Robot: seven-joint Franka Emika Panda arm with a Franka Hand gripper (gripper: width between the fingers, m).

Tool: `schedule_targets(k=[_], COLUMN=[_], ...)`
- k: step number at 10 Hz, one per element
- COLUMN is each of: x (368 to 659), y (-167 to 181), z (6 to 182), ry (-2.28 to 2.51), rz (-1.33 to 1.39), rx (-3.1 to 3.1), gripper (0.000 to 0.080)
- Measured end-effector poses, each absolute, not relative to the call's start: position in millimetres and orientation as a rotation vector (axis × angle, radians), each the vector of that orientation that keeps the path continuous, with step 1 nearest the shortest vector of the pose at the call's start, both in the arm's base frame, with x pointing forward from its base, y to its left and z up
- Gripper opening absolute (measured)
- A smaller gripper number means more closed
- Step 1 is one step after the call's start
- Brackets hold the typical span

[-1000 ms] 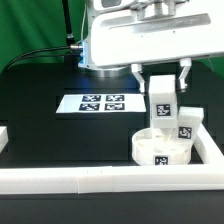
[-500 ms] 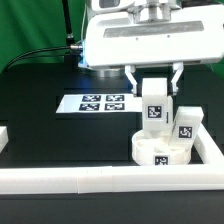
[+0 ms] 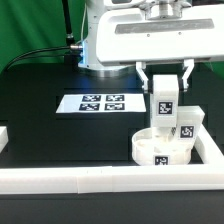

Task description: Assemble stool

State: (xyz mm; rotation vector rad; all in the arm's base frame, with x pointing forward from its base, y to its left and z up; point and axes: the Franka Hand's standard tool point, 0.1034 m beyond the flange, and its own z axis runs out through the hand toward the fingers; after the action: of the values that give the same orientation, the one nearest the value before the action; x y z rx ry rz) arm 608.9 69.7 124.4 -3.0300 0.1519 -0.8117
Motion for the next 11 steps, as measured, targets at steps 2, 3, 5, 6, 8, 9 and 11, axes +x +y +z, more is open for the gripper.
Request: schedule_targets(k=[2, 3, 5, 6, 8, 9, 11], x=[597, 590, 592, 592, 593, 594, 594], y=[47, 43, 45, 44, 49, 48, 48], z=[127.0, 117.5, 119.6, 119.1, 117.9, 113.0, 111.6], ry=[0.044, 0.047, 0.044, 0.044, 0.034, 0.021, 0.021], rz=[-1.068, -0.962, -0.978, -0.975, -0.975, -0.969, -0.965], rx=[-3.034, -3.065, -3.060, -3.061, -3.057, -3.065, -3.067], gripper=[0.0337, 0.0337, 0.0337, 0.0337, 0.0337, 0.0337, 0.0337])
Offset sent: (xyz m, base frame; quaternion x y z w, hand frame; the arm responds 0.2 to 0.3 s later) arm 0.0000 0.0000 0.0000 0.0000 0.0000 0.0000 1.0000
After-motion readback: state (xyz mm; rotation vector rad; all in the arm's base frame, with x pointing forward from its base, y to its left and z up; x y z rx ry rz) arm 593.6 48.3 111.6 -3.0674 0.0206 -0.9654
